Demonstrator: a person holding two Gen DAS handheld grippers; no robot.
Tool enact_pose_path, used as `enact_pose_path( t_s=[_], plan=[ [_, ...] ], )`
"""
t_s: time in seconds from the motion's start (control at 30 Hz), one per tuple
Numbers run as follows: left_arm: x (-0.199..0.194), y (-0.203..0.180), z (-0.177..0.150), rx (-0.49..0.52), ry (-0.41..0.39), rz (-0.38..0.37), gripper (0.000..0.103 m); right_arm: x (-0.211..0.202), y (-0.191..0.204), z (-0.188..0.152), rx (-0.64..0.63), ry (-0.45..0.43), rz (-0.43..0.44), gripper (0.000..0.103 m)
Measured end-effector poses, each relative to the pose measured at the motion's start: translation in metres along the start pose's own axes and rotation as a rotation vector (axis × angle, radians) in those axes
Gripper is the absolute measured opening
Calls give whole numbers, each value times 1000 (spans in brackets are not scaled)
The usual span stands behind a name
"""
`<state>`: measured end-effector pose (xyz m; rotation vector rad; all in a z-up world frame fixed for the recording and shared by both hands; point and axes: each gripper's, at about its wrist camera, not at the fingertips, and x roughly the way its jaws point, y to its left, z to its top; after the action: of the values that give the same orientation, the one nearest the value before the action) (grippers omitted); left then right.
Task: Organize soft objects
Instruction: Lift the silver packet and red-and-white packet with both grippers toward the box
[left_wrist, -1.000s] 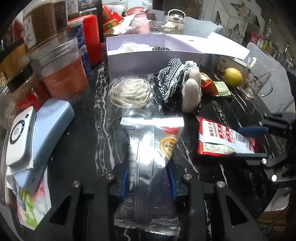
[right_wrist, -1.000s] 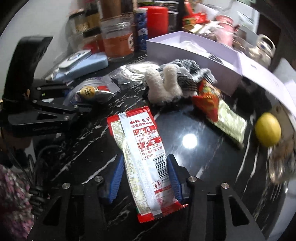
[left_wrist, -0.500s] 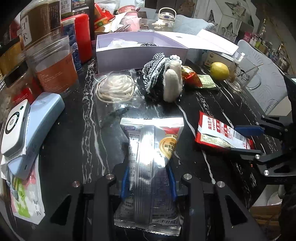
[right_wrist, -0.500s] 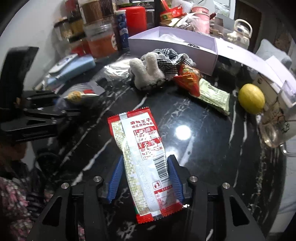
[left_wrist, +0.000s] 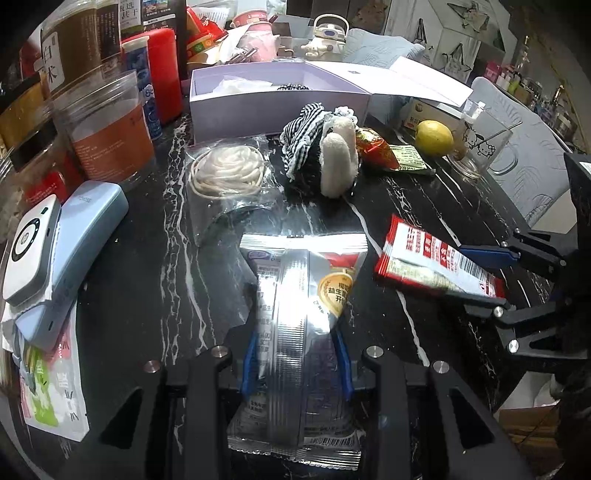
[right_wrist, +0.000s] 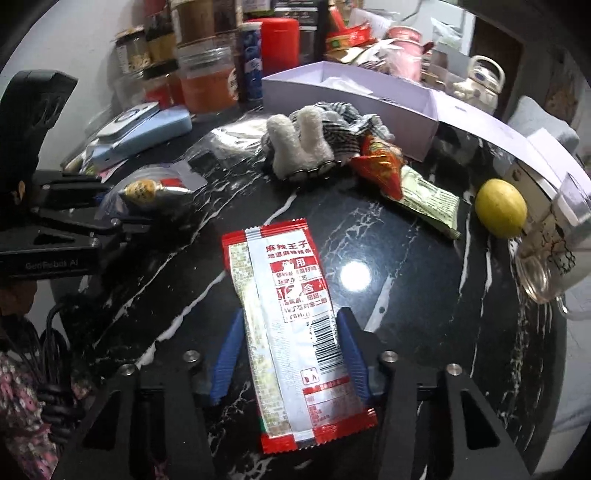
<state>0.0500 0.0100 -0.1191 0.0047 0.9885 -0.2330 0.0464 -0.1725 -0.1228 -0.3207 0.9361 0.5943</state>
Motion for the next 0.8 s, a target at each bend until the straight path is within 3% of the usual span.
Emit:
enact_pose_path(
  t_s=[0.27,0.53,0.8],
  plan=[
    [-4,7,2,-42,3,-45,34,-11,-2,-9,82,-56,42,45],
    [-27,3,10,-30,-58,-26,34,-28,-3,-12,169,-126,95,45],
    [-57,0,28,-21,-144,-17,34,-53,-2,0,170,-199,126,45]
  ],
)
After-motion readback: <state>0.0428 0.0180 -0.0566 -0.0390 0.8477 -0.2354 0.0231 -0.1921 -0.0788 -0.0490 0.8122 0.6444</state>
